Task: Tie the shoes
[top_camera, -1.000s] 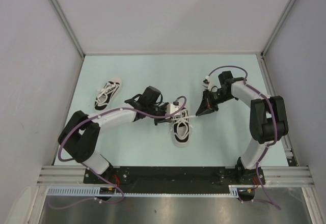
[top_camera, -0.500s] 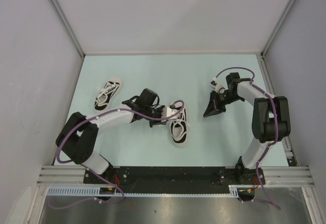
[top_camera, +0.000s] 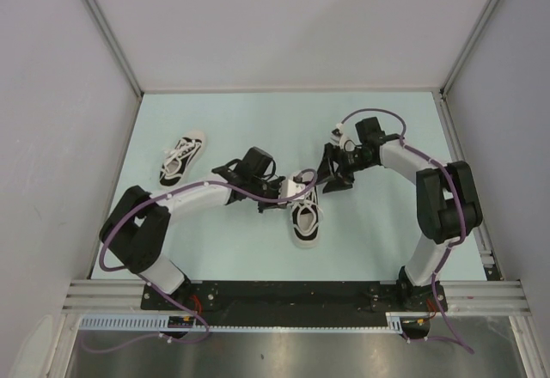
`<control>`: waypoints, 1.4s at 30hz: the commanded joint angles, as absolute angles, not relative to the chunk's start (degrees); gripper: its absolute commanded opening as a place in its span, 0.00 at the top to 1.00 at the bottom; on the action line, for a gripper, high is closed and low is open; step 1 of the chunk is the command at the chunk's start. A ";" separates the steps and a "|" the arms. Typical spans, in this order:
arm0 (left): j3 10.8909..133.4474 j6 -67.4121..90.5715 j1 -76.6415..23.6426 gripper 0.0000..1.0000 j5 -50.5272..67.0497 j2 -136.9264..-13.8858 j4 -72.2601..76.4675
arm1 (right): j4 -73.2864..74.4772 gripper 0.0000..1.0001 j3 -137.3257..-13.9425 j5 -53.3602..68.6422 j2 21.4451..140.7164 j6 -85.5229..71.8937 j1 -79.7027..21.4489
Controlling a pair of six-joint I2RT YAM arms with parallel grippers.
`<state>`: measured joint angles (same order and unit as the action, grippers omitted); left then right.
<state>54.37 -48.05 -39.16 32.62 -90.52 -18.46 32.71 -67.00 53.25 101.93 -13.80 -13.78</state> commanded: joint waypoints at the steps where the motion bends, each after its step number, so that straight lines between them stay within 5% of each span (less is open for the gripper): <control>1: 56.95 -48.78 -41.13 1.00 32.78 -90.97 -17.05 | 25.32 0.27 -67.59 53.17 102.04 -22.14 -15.91; 6: 58.27 -48.34 -41.92 1.00 32.70 -91.76 -16.96 | 23.56 0.35 -67.94 53.17 103.44 -23.73 -18.10; 21: 58.71 -48.34 -42.10 1.00 32.43 -92.11 -17.05 | 24.34 0.40 -68.20 52.73 105.64 -23.12 -21.00; 27: 58.80 -48.16 -42.10 1.00 32.17 -92.29 -17.66 | 24.69 0.78 -68.38 54.14 105.38 -21.62 -21.01; 28: 58.80 -48.16 -42.10 1.00 32.08 -92.29 -17.93 | 25.05 0.94 -68.47 54.14 105.29 -21.36 -20.83; 29: 58.71 -48.08 -42.10 1.00 31.73 -92.20 -18.02 | 25.48 1.00 -68.55 54.14 105.12 -20.92 -20.66; 42: 53.63 -53.26 -41.49 1.00 29.09 -89.92 -23.29 | 36.73 1.00 -68.47 49.49 101.60 -11.61 -14.86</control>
